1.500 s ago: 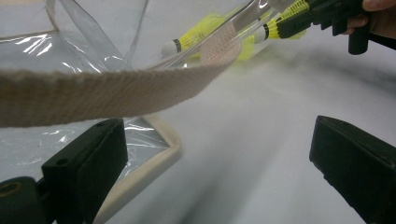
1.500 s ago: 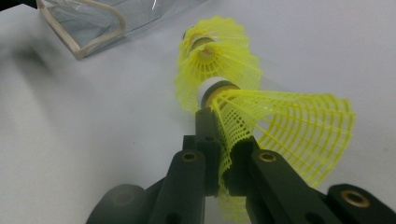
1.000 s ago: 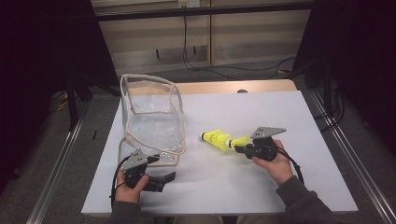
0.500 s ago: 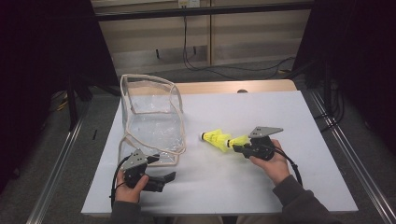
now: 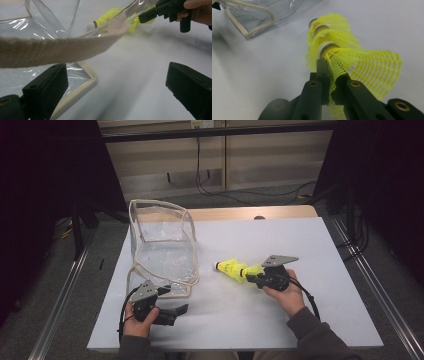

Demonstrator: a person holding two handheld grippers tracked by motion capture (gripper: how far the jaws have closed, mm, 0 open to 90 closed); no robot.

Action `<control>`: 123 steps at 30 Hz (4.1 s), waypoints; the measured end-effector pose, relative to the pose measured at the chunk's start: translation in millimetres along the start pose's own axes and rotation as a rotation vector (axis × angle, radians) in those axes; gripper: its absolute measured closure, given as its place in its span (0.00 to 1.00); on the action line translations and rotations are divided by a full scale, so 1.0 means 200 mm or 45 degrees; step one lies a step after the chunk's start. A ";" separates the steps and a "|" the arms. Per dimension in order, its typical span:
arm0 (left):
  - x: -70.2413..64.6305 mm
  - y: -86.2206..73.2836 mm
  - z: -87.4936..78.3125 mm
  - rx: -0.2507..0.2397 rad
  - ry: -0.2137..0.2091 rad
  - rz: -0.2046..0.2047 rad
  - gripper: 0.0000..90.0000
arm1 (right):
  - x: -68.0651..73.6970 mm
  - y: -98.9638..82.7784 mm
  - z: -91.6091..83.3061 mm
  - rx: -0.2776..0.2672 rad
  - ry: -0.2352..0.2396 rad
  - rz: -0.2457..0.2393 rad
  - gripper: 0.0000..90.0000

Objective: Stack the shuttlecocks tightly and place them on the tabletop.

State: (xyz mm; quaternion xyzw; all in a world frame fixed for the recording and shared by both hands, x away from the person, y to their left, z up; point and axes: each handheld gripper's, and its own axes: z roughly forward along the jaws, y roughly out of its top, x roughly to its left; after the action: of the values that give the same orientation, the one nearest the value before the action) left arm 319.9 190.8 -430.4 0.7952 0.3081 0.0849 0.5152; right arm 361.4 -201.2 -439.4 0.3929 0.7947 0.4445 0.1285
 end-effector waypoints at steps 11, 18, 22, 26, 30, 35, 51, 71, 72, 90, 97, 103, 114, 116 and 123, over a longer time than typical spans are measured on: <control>0.00 0.00 0.00 0.001 0.001 0.000 0.05 | -0.02 0.00 0.01 -0.011 -0.021 0.024 0.97; 0.00 0.00 0.00 0.001 -0.001 -0.001 0.05 | -0.02 0.01 0.02 -0.013 -0.030 0.039 0.97; 0.00 0.00 0.00 0.001 -0.001 0.000 0.05 | -0.02 0.02 0.03 -0.018 -0.036 0.042 0.97; 0.00 0.00 0.00 -0.002 -0.003 0.000 0.05 | -0.02 0.03 0.03 -0.023 -0.035 0.039 0.97; 0.00 0.00 0.00 -0.002 -0.003 -0.002 0.05 | -0.01 0.04 0.04 -0.022 -0.039 0.035 0.97; 0.00 0.00 0.00 -0.003 -0.003 -0.002 0.05 | -0.01 0.04 0.05 -0.018 -0.043 0.040 0.97; 0.00 0.00 0.00 -0.007 -0.002 -0.005 0.05 | 0.01 0.06 0.08 -0.035 -0.041 0.052 0.97; 0.00 0.00 0.00 -0.009 0.001 -0.003 0.05 | 0.03 0.05 0.12 -0.023 -0.049 0.054 0.96; 0.00 0.00 0.00 -0.009 0.001 -0.004 0.05 | 0.03 0.05 0.12 -0.022 -0.048 0.056 0.96; 0.00 0.00 0.00 -0.010 0.001 -0.004 0.05 | 0.04 0.05 0.14 -0.027 -0.058 0.058 0.96; 0.00 0.00 0.00 -0.009 0.001 -0.004 0.05 | 0.04 0.06 0.15 -0.041 -0.060 0.071 0.96; 0.01 0.00 0.00 -0.009 0.001 -0.004 0.05 | 0.05 0.05 0.16 -0.028 -0.052 0.071 0.96; 0.01 0.00 0.00 -0.009 0.002 -0.004 0.05 | 0.06 0.04 0.16 0.016 -0.045 0.061 0.86; 0.00 0.00 0.00 -0.009 0.004 -0.004 0.05 | 0.06 0.03 0.15 0.018 -0.044 0.057 0.84; 0.00 0.00 0.00 -0.009 0.005 -0.003 0.05 | 0.06 0.01 0.13 0.019 -0.039 0.060 0.81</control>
State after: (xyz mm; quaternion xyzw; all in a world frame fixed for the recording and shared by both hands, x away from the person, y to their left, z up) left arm 320.3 191.9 -430.1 0.7929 0.3099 0.0868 0.5174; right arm 368.7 -175.2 -451.4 0.4192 0.7865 0.4353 0.1271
